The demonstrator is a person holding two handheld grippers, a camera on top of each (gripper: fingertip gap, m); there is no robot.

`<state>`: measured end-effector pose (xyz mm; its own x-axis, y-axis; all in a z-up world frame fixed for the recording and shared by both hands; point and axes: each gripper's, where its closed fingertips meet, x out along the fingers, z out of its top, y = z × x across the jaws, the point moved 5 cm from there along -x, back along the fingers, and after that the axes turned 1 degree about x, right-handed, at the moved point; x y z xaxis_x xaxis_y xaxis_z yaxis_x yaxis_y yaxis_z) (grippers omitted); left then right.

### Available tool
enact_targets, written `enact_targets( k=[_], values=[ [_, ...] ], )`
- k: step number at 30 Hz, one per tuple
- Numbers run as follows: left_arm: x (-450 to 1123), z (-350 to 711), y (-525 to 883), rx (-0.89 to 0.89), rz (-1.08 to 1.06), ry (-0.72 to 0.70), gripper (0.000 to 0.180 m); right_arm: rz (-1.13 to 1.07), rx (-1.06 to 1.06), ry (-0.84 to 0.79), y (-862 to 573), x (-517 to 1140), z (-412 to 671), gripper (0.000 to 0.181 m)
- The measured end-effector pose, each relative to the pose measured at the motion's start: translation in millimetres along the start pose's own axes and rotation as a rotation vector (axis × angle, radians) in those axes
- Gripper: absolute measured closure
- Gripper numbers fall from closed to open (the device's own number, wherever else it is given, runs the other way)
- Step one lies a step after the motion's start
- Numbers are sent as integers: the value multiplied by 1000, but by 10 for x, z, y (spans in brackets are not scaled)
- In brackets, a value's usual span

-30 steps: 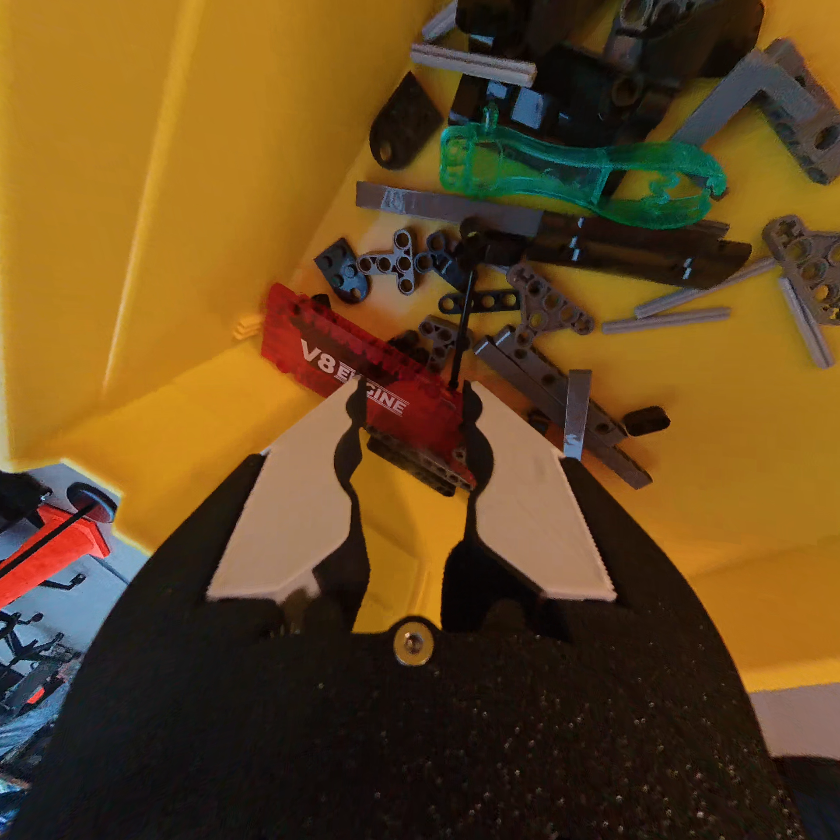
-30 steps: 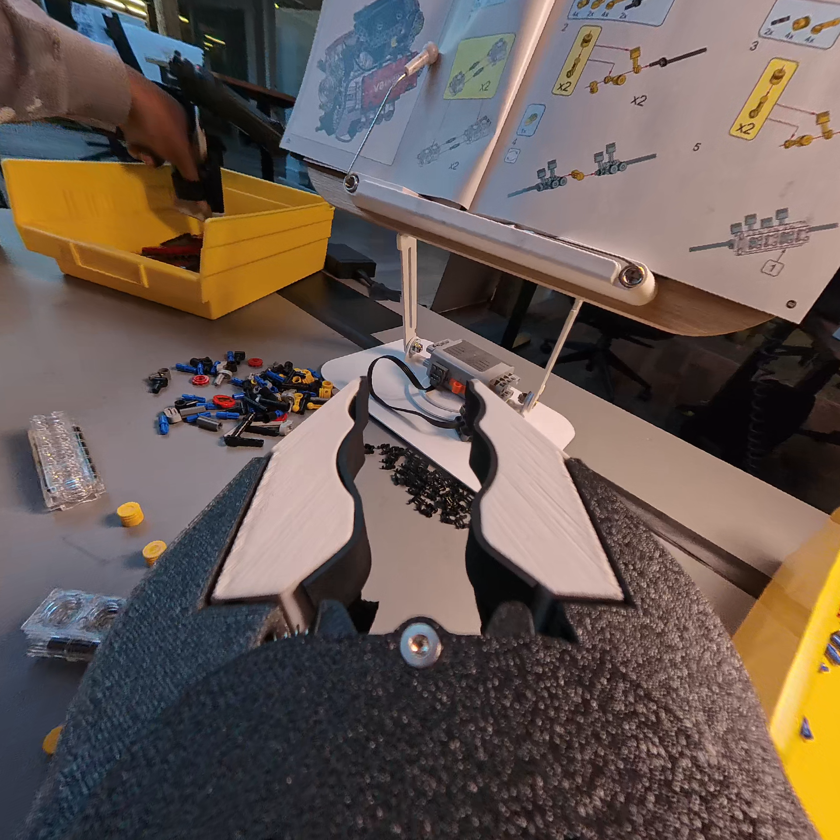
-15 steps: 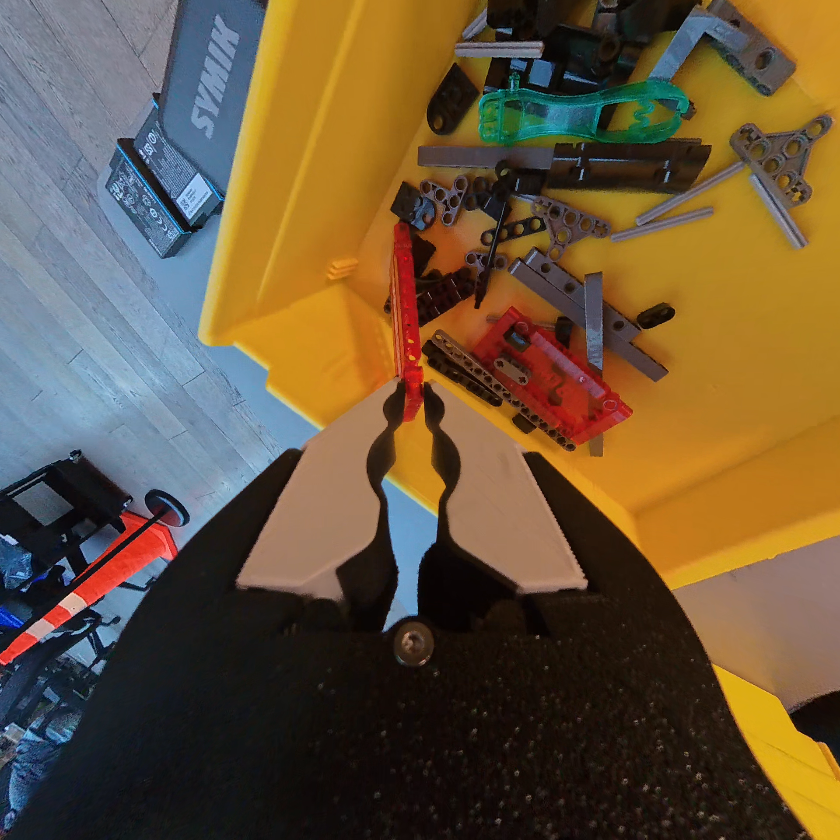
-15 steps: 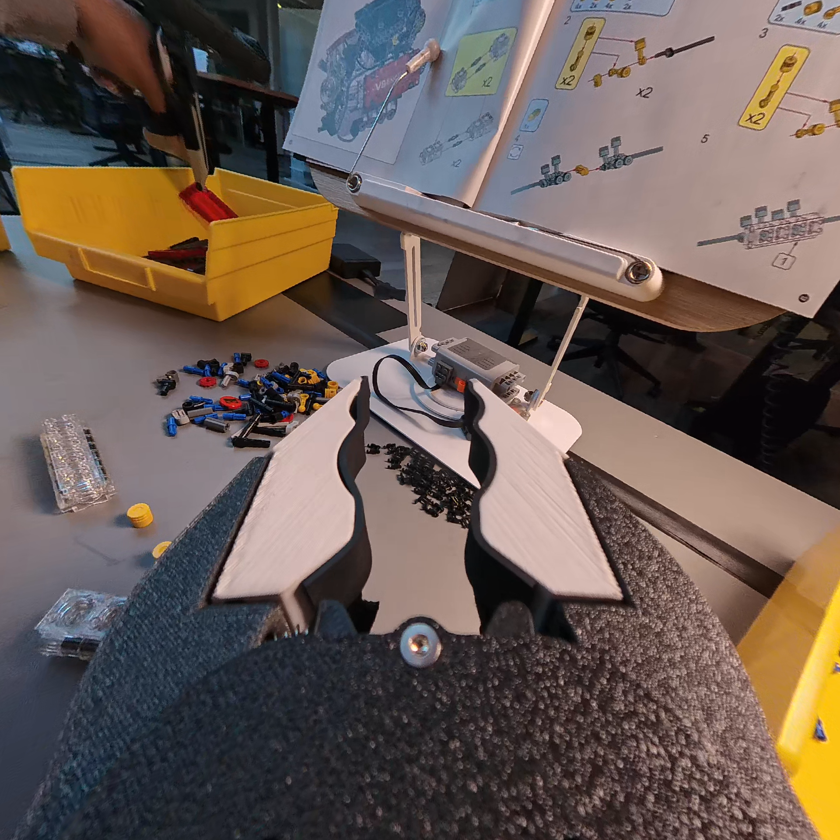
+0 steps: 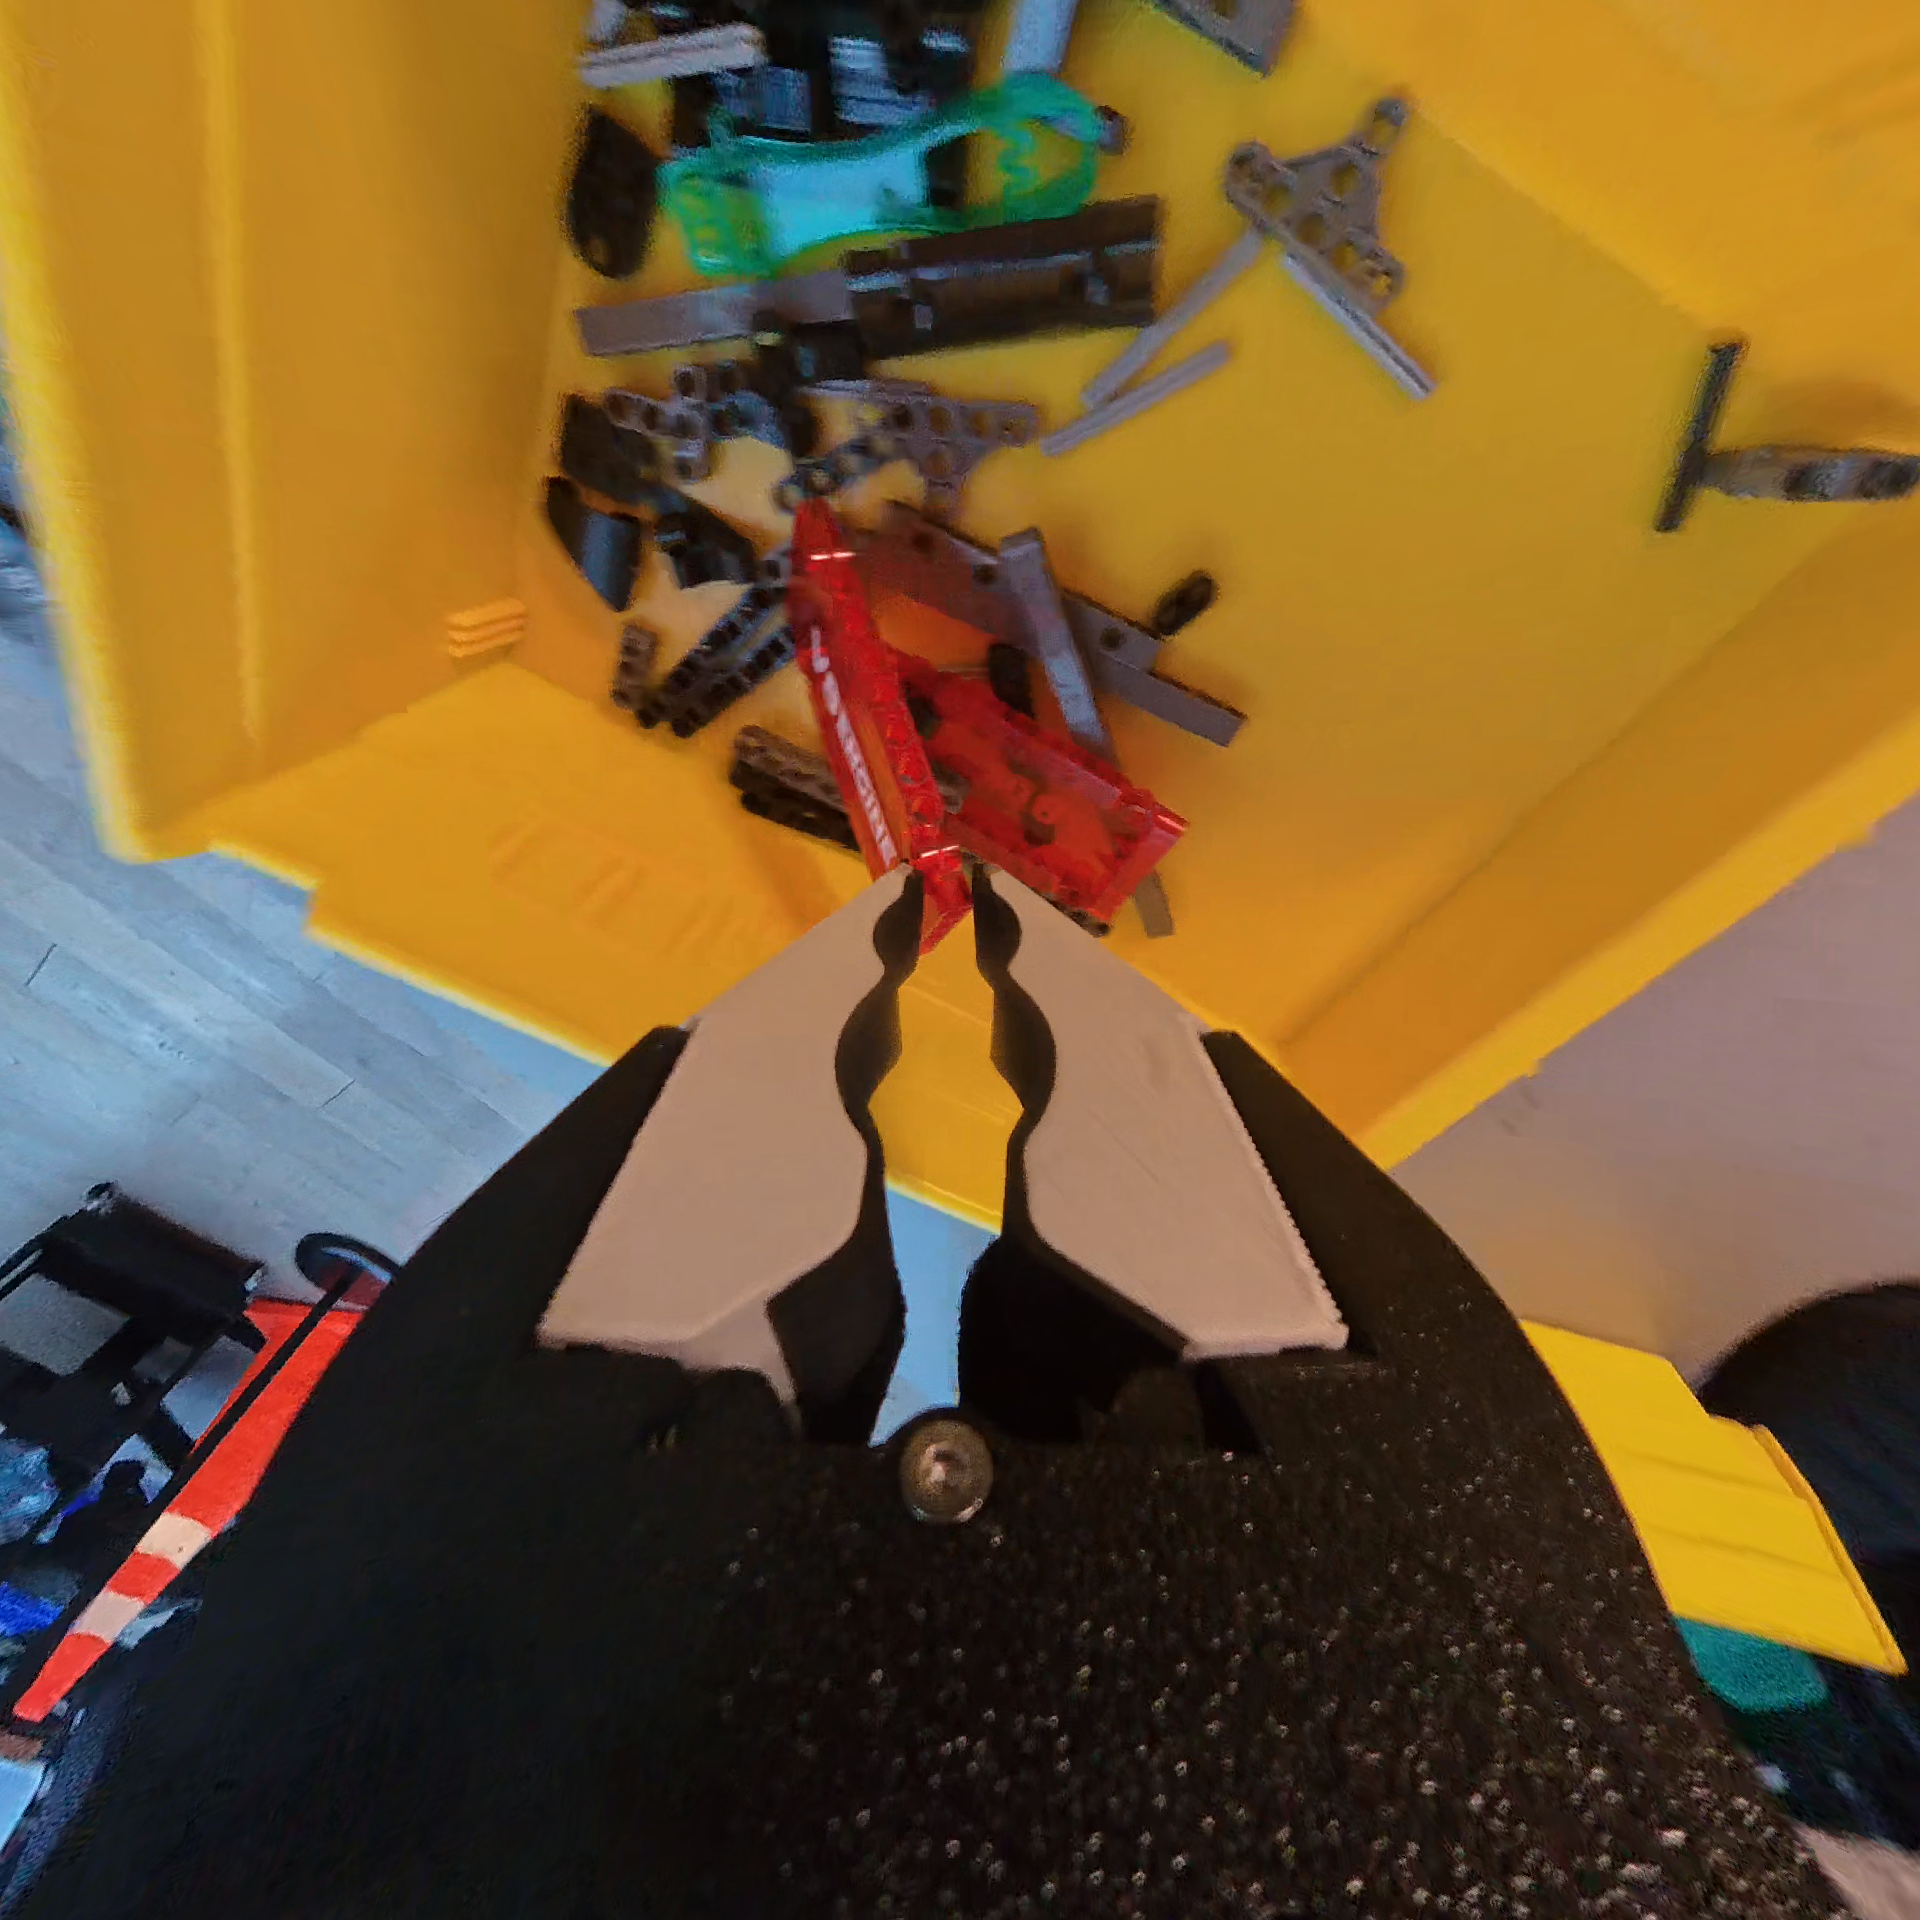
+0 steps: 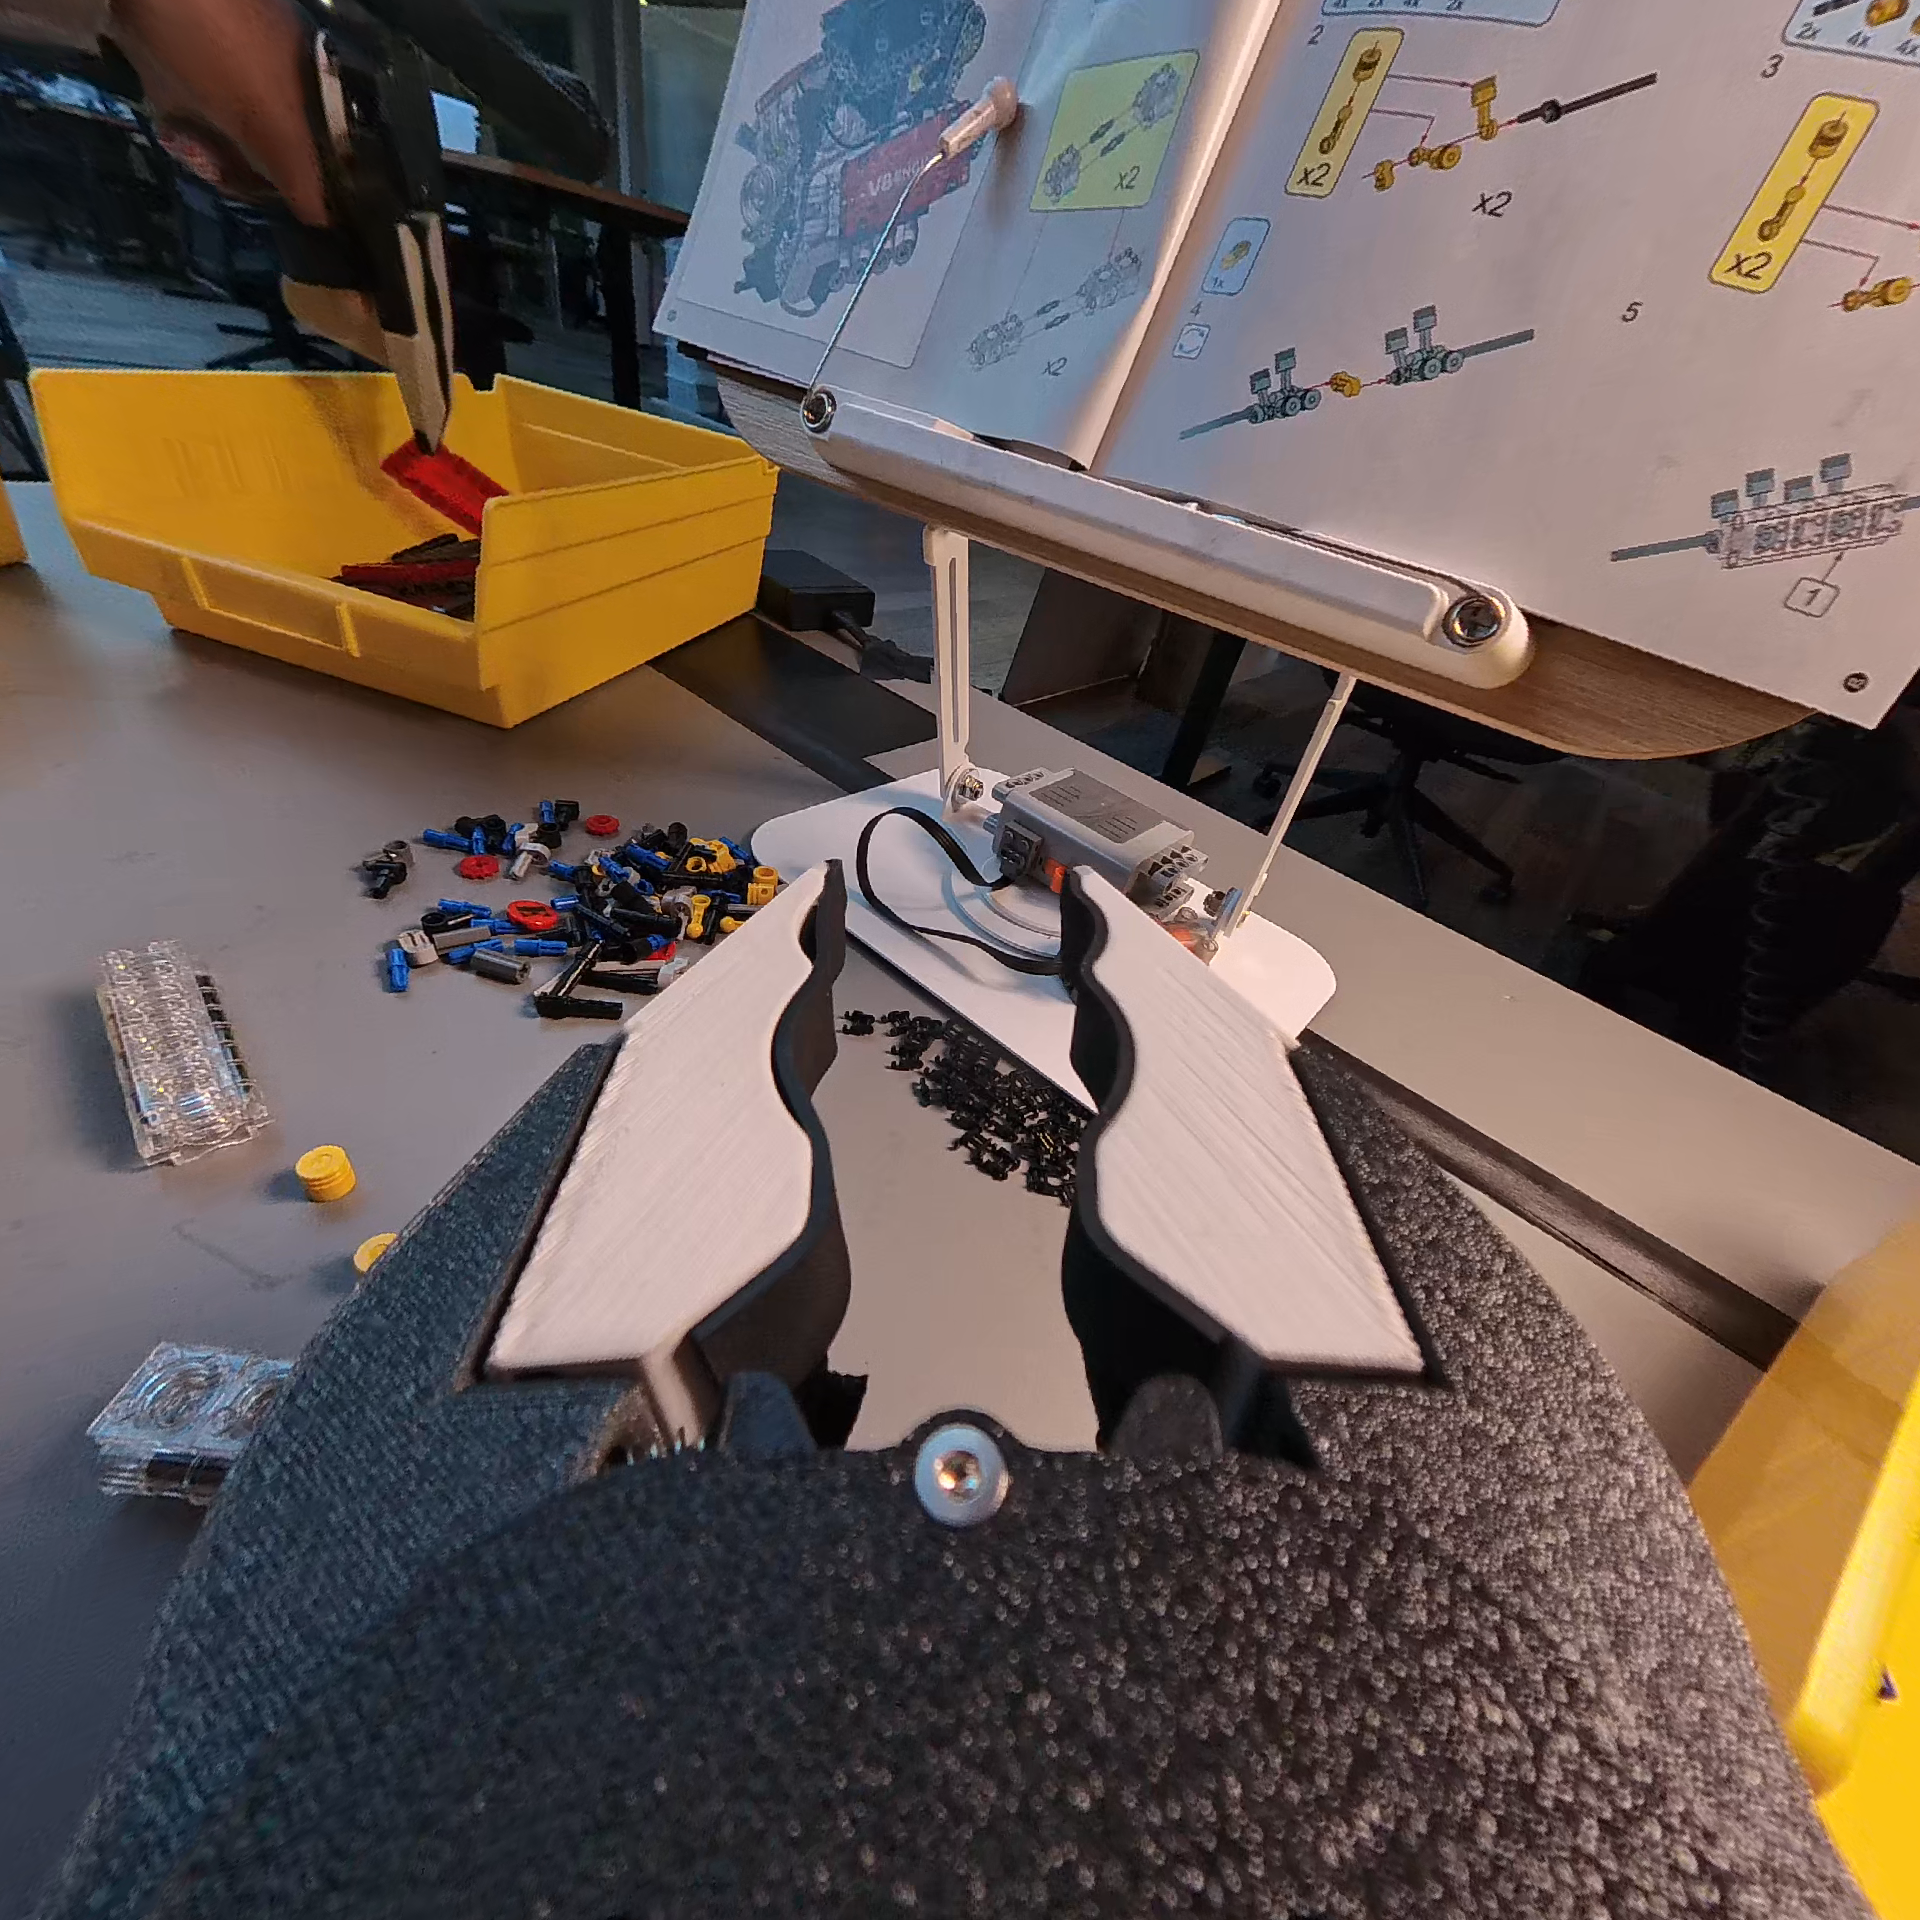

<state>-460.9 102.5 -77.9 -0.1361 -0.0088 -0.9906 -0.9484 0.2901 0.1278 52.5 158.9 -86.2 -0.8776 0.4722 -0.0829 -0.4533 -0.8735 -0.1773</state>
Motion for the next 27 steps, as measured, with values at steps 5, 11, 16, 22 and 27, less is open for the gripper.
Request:
enact_targets(
  k=[5,11,16,22,27],
  values=[
    [-12,82,-396,80,-191,-41,171,4,3,0,-1,1,-1,140],
    [-68,568,-159,-44,-105,-365,153,5,-4,4,12,6,-5,140],
    [207,1015,149,-220,2,-615,151,7,-14,5,25,6,-5,140],
    [682,923,197,-186,5,-424,156,6,5,1,-1,-3,-4,141],
    [652,545,219,-127,-3,-239,176,16,-4,8,20,8,-10,140]
  ],
)
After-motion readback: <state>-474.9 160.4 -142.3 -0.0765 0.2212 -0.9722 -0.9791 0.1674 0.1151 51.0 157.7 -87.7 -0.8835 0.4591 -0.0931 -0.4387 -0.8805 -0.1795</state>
